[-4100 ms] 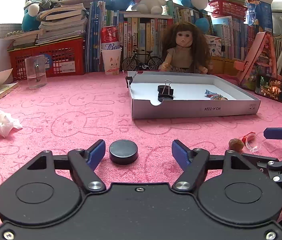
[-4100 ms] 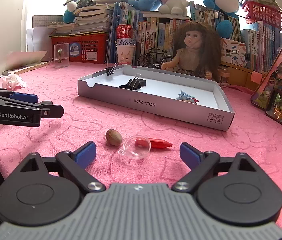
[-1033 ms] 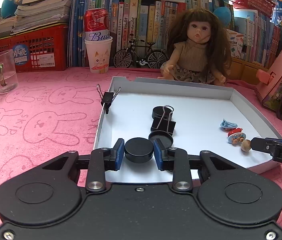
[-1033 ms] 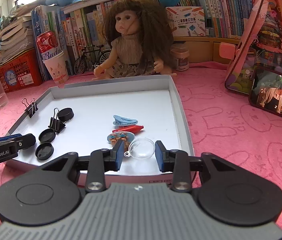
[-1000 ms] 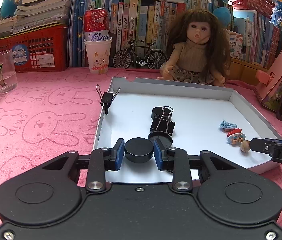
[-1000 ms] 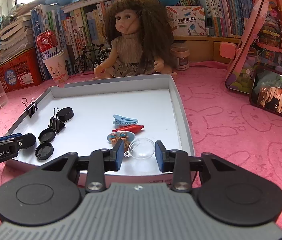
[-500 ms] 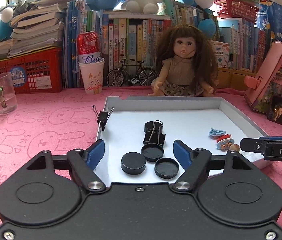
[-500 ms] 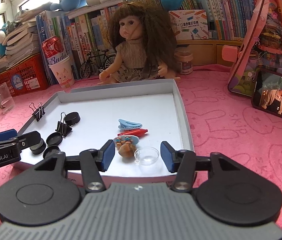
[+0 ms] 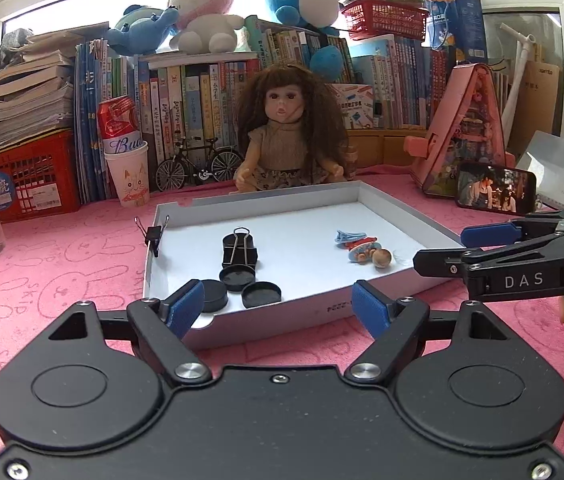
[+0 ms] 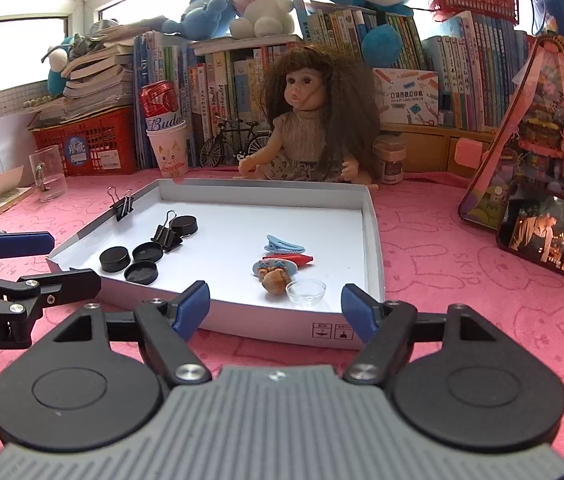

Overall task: Organize rigid objects
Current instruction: 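Move the left tool to the brown nut while the right tool reaches the red crayon, then grasp the brown nut with the left tool while the right tool grasps the red crayon, then carry the brown nut in the left tool while the right tool carries the red crayon over the tray, then open both tools to drop the nut and red crayon into the tray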

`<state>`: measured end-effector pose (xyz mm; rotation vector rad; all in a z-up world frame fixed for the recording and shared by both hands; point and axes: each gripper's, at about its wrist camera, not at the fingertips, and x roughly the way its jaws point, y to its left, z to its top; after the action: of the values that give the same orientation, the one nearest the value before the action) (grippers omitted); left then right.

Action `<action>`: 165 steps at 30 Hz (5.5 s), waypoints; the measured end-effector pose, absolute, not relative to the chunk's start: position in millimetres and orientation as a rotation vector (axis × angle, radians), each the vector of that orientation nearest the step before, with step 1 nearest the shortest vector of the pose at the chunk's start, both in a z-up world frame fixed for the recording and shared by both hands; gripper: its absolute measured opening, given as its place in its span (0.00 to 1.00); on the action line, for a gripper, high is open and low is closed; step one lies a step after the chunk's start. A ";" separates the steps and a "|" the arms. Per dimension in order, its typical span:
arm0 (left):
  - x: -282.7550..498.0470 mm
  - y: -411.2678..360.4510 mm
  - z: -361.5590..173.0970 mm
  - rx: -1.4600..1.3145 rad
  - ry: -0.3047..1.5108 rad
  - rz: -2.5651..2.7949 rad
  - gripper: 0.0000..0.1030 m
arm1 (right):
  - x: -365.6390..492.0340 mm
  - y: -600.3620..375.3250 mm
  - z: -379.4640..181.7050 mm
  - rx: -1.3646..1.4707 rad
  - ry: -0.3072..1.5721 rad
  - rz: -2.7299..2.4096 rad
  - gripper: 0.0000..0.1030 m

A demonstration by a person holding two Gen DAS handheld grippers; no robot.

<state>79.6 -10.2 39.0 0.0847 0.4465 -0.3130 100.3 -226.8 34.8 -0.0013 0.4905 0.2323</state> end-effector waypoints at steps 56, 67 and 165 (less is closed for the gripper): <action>41.3 -17.5 2.9 0.047 0.570 -0.432 0.22 | 44.7 -211.5 7.8 0.046 0.579 0.340 0.85; 40.8 -16.9 2.3 0.040 0.571 -0.429 0.22 | 42.9 -202.6 5.8 -0.005 0.585 0.355 0.78; 222.5 8.8 13.2 -0.070 0.635 -0.141 0.22 | 195.7 -238.7 17.9 0.184 0.678 0.095 0.50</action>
<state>222.5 8.8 13.2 -0.0696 0.6349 -0.1409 195.7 -238.7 17.9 0.1843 0.6784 0.0949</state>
